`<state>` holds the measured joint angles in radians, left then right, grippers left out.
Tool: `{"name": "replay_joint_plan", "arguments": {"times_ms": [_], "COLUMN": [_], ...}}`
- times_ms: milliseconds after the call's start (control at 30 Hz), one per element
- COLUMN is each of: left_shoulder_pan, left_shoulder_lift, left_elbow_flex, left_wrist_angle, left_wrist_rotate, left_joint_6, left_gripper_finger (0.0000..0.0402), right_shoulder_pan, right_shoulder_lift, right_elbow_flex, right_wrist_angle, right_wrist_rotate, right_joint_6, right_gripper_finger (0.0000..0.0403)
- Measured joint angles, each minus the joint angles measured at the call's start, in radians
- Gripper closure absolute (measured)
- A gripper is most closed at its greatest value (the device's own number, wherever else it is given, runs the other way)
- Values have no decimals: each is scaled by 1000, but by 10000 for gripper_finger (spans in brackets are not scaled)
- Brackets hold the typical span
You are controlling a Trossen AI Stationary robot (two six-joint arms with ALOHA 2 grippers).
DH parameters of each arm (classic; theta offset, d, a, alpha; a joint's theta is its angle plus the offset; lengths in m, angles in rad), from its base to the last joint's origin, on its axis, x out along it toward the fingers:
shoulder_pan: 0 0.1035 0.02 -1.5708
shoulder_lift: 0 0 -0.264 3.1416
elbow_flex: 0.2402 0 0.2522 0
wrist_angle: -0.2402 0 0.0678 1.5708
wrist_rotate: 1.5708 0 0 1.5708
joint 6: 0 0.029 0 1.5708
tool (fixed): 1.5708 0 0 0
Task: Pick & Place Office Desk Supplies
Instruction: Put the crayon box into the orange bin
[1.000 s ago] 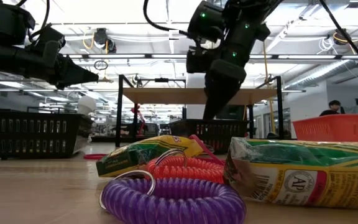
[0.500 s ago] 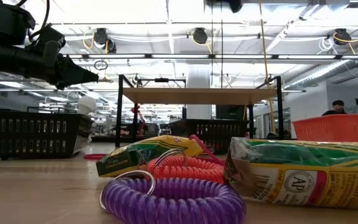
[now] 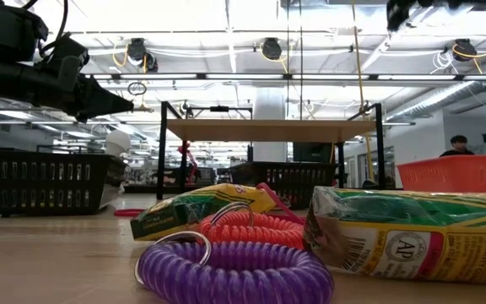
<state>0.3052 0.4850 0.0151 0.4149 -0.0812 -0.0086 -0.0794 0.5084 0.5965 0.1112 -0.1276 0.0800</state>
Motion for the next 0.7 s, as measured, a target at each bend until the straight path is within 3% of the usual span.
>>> {"name": "replay_joint_plan", "arguments": {"times_ms": [333,700], "left_shoulder_pan": [0,0], "left_shoulder_lift": [0,0], "left_elbow_flex": [0,0], "left_wrist_angle": [8,1], "left_wrist_rotate": [0,0], "left_joint_6": [15,-82], "left_gripper_finger": [378,378], "right_shoulder_pan": [1,1], "right_shoulder_lift": [-120,-270], "right_elbow_flex": [-194,-412], "right_wrist_angle": [84,264], "right_wrist_rotate": [2,106], "right_joint_6": [19,26], "right_gripper_finger": [402,403]}}
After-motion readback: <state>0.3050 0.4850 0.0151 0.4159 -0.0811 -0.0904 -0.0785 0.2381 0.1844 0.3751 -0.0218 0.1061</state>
